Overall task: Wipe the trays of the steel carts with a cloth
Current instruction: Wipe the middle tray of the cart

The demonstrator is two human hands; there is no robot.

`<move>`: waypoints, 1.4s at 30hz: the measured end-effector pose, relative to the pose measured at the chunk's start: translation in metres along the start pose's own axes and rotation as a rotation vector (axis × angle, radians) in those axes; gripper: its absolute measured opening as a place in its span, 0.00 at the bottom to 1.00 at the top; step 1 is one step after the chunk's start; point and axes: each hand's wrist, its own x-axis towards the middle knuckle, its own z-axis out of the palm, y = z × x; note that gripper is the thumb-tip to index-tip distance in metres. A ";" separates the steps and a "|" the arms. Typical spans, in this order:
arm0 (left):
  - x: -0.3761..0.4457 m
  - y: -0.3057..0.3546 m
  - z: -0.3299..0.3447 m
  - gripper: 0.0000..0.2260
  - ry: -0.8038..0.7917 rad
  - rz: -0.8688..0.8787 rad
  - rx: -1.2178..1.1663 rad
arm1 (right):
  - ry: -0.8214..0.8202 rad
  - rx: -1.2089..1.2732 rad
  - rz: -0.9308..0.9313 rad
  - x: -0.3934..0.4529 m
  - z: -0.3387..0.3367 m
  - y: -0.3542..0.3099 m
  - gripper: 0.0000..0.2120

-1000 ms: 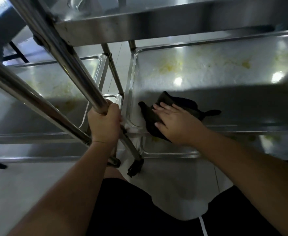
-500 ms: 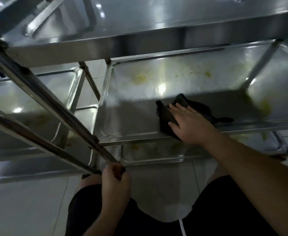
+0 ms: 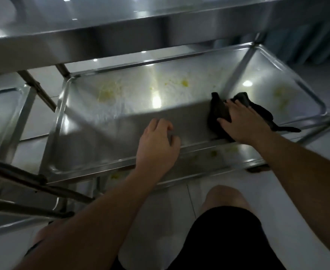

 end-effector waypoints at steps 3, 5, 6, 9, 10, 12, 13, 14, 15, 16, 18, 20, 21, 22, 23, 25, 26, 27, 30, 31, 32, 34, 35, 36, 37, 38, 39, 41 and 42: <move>0.021 0.012 0.014 0.14 -0.023 -0.093 0.075 | 0.003 -0.008 0.081 0.004 0.000 -0.002 0.35; 0.031 0.017 0.023 0.16 -0.048 -0.171 0.112 | -0.016 -0.008 0.056 -0.001 0.004 -0.028 0.35; 0.032 0.019 0.027 0.16 -0.054 -0.195 0.125 | -0.028 -0.003 -0.002 -0.006 0.007 -0.044 0.36; 0.028 0.019 0.037 0.19 -0.049 -0.166 0.142 | -0.041 0.008 -0.243 -0.026 0.021 -0.080 0.33; 0.028 0.017 0.038 0.19 -0.043 -0.152 0.142 | -0.050 0.017 -0.290 -0.029 0.022 -0.082 0.32; 0.029 0.014 0.041 0.20 -0.049 -0.140 0.159 | -0.065 0.029 -0.335 -0.029 0.019 -0.071 0.31; 0.030 0.013 0.042 0.20 -0.056 -0.132 0.178 | -0.061 0.024 -0.340 -0.027 0.016 -0.060 0.31; 0.030 0.011 0.044 0.21 -0.057 -0.126 0.199 | -0.053 0.018 -0.333 -0.023 0.012 -0.047 0.31; 0.030 0.010 0.046 0.21 -0.056 -0.125 0.216 | -0.042 0.004 -0.314 -0.018 0.008 -0.029 0.30; 0.031 0.009 0.047 0.21 -0.054 -0.126 0.229 | -0.032 -0.017 -0.283 -0.013 0.002 -0.009 0.31; 0.030 0.007 0.049 0.21 -0.049 -0.129 0.249 | -0.018 -0.048 -0.186 -0.004 -0.012 0.043 0.31; 0.031 0.006 0.050 0.21 -0.047 -0.126 0.268 | -0.021 -0.041 -0.052 0.005 -0.028 0.108 0.32; 0.031 0.006 0.051 0.21 -0.047 -0.124 0.277 | -0.015 -0.036 0.023 0.009 -0.035 0.139 0.32; 0.030 0.005 0.052 0.21 -0.046 -0.125 0.285 | 0.001 -0.033 0.100 0.013 -0.041 0.168 0.32; 0.030 0.005 0.053 0.21 -0.044 -0.126 0.292 | 0.020 -0.039 0.184 0.015 -0.045 0.191 0.31; 0.029 0.004 0.054 0.21 -0.038 -0.126 0.305 | 0.051 -0.053 0.326 0.017 -0.049 0.211 0.31; 0.029 0.004 0.054 0.20 -0.035 -0.126 0.309 | 0.060 -0.042 0.371 0.016 -0.048 0.209 0.32; 0.029 0.005 0.055 0.20 -0.033 -0.130 0.312 | 0.071 -0.018 0.402 0.015 -0.046 0.202 0.33; 0.029 0.007 0.055 0.20 -0.029 -0.144 0.314 | 0.108 -0.008 0.381 -0.003 -0.037 0.142 0.37; 0.029 0.007 0.055 0.20 -0.032 -0.143 0.314 | 0.136 -0.048 0.319 -0.013 -0.029 0.118 0.37; 0.029 0.008 0.055 0.21 -0.035 -0.143 0.315 | 0.160 -0.073 0.243 -0.023 -0.020 0.091 0.36; 0.029 0.008 0.055 0.21 -0.040 -0.147 0.315 | 0.164 -0.059 0.074 -0.041 -0.001 0.032 0.33; 0.028 0.008 0.054 0.21 -0.042 -0.150 0.311 | 0.153 -0.048 -0.021 -0.049 0.008 0.005 0.33; 0.028 0.008 0.053 0.21 -0.046 -0.149 0.304 | 0.148 -0.036 -0.109 -0.056 0.015 -0.017 0.32; 0.028 0.008 0.053 0.21 -0.051 -0.146 0.297 | 0.134 -0.024 -0.174 -0.060 0.020 -0.029 0.32; 0.028 0.008 0.052 0.22 -0.058 -0.141 0.293 | 0.106 -0.013 -0.221 -0.062 0.020 -0.034 0.32; 0.028 0.008 0.051 0.22 -0.065 -0.136 0.292 | 0.073 -0.003 -0.252 -0.061 0.016 -0.031 0.32; 0.028 0.007 0.050 0.22 -0.073 -0.135 0.290 | 0.040 -0.007 -0.265 -0.052 0.007 -0.009 0.30; 0.028 0.007 0.050 0.23 -0.074 -0.138 0.286 | 0.044 -0.016 -0.239 -0.044 0.000 0.007 0.29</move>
